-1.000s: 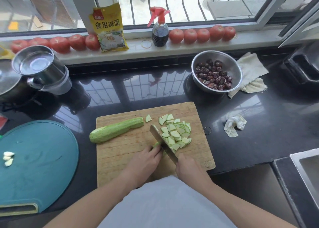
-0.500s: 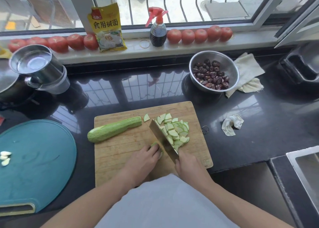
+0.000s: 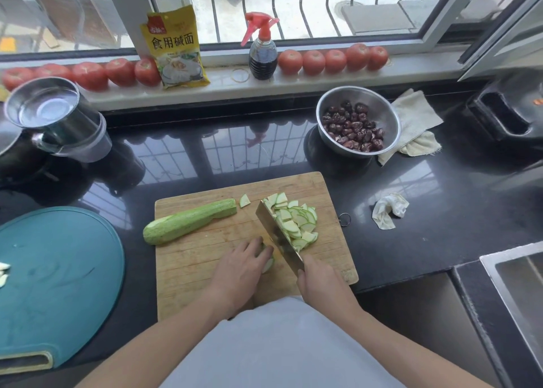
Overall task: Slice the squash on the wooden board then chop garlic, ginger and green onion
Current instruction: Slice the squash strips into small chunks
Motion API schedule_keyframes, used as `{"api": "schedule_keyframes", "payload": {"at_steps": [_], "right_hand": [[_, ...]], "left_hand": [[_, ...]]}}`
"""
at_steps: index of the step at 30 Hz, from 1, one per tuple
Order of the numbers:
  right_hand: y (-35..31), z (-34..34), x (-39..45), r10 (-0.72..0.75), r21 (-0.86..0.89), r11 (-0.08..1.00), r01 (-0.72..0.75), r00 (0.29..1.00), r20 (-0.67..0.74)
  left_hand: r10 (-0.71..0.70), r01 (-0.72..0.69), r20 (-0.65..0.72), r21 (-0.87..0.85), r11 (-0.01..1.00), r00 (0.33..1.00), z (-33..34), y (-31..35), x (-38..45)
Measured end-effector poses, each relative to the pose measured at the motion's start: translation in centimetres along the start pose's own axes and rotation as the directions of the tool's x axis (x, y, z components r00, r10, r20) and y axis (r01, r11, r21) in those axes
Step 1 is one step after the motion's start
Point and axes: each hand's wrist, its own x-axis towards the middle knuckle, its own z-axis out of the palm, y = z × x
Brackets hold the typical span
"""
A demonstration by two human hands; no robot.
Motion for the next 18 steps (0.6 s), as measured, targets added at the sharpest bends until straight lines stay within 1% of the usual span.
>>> {"api": "schedule_keyframes", "payload": {"at_steps": [2,3,5,7,9,11,13,14,16,18], "right_hand": [[0.0,-0.1,-0.1,-0.009,0.014,1.000,0.009,1.000,-0.006],[0.0,-0.1,-0.2,-0.016,0.015,1.000,0.017,1.000,-0.009],[0.2,0.0,-0.2,-0.033,0.005,0.999,0.033,0.999,-0.005],[0.5,0.2,-0.2,-0.053,-0.002,0.999,0.053,0.998,0.020],[0.8,0.5,-0.1,-0.090,-0.031,0.995,0.092,0.993,0.077],[0.8,0.8,0.1,-0.141,-0.117,0.980,0.162,0.975,0.171],[0.7,1.2,0.4,-0.171,-0.221,0.948,0.228,0.953,0.249],[0.8,1.4,0.6,-0.181,-0.245,0.937,0.248,0.947,0.266],[1.2,1.5,0.7,-0.184,-0.221,0.944,0.247,0.945,0.269],[1.8,0.9,1.1,-0.165,-0.190,0.958,0.214,0.955,0.246]], "left_hand": [[-0.038,0.038,-0.006,0.006,0.999,0.999,0.1,0.2,0.1],[-0.086,0.086,-0.011,0.001,0.996,0.996,0.1,0.0,0.0],[-0.225,0.224,-0.027,-0.041,0.974,0.974,-0.1,-1.0,-0.5],[-0.344,0.340,-0.048,-0.084,0.937,0.938,-0.2,-2.6,-1.1],[-0.429,0.419,-0.068,-0.124,0.899,0.901,-0.1,-4.3,-2.2],[-0.488,0.475,-0.082,-0.144,0.868,0.869,0.2,-5.9,-3.9],[-0.513,0.501,-0.086,-0.126,0.856,0.854,0.5,-7.0,-5.4],[-0.512,0.501,-0.086,-0.122,0.857,0.854,0.6,-7.4,-5.9],[-0.485,0.477,-0.092,-0.100,0.873,0.870,0.9,-7.4,-6.3],[-0.433,0.428,-0.097,-0.068,0.901,0.896,1.2,-6.9,-6.1]]}}
